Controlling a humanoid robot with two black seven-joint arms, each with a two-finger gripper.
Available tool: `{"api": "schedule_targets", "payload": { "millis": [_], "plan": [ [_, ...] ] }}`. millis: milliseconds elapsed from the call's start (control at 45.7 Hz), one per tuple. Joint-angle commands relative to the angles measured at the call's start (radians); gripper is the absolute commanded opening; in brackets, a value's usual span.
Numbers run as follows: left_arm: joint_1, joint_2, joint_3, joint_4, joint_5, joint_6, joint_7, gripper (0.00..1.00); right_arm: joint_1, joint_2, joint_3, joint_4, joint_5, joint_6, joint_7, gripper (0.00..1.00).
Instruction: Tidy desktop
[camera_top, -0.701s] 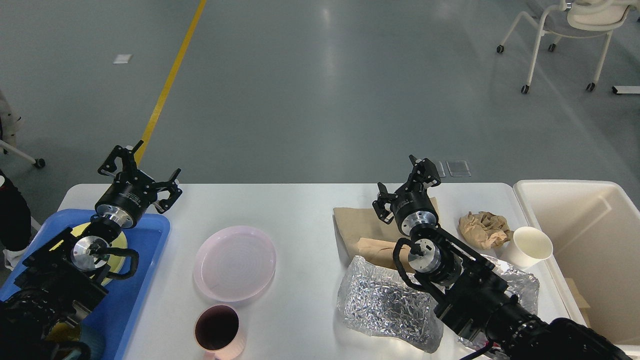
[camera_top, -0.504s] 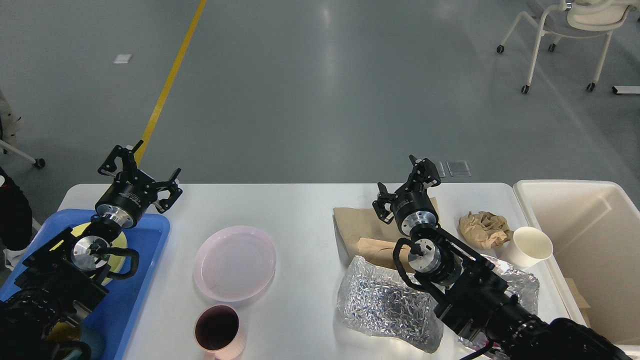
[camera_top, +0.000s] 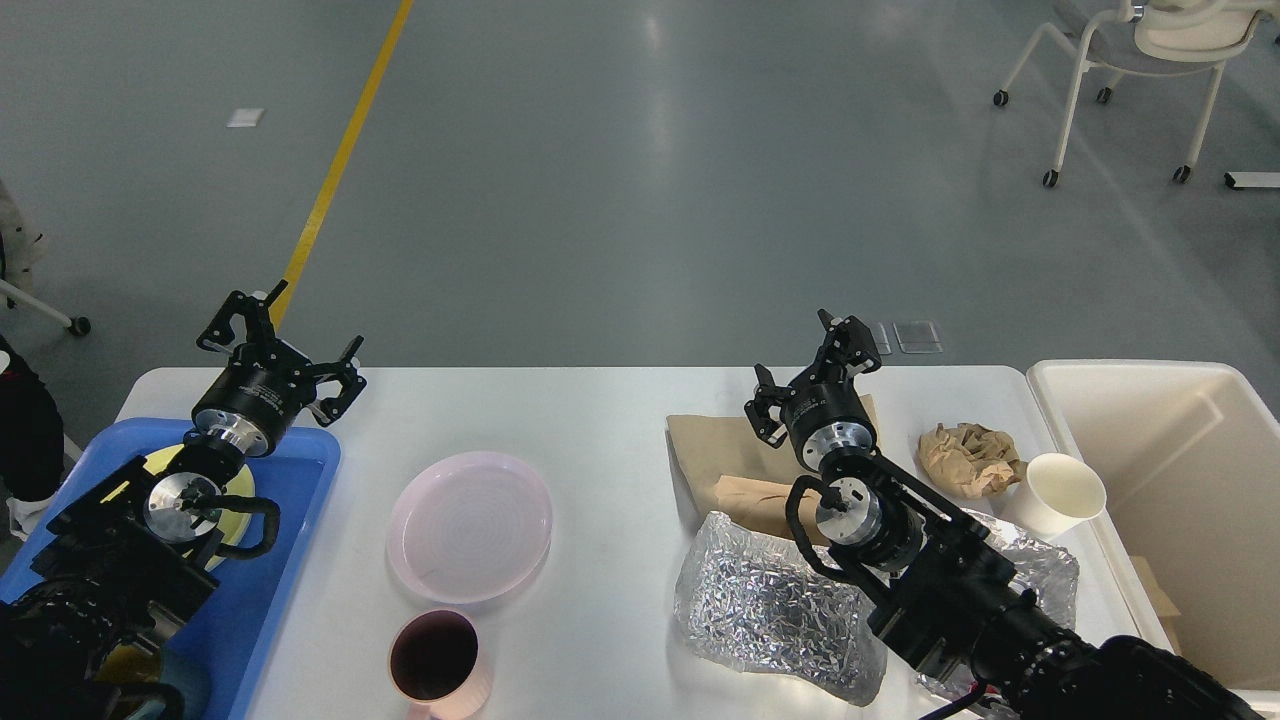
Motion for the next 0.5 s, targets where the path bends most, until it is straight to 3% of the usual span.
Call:
{"api": "schedule_targets", "payload": {
  "millis": [0,350,482],
  "plan": [
    [0.000,0.000,0.000,0.001,0.000,0.001,-0.001,0.98,0.000,0.000,0.000,0.000,0.000,0.000,0.000,1.00],
    [-0.011,0.000,0.023,0.001,0.008,0.018,0.018,0.98,0.000,0.000,0.000,0.000,0.000,0.000,0.000,1.00],
    [-0.015,0.032,0.120,-0.012,0.008,0.073,0.018,0.98,-0.002,0.000,0.000,0.000,0.000,0.000,0.000,1.00]
  ]
}}
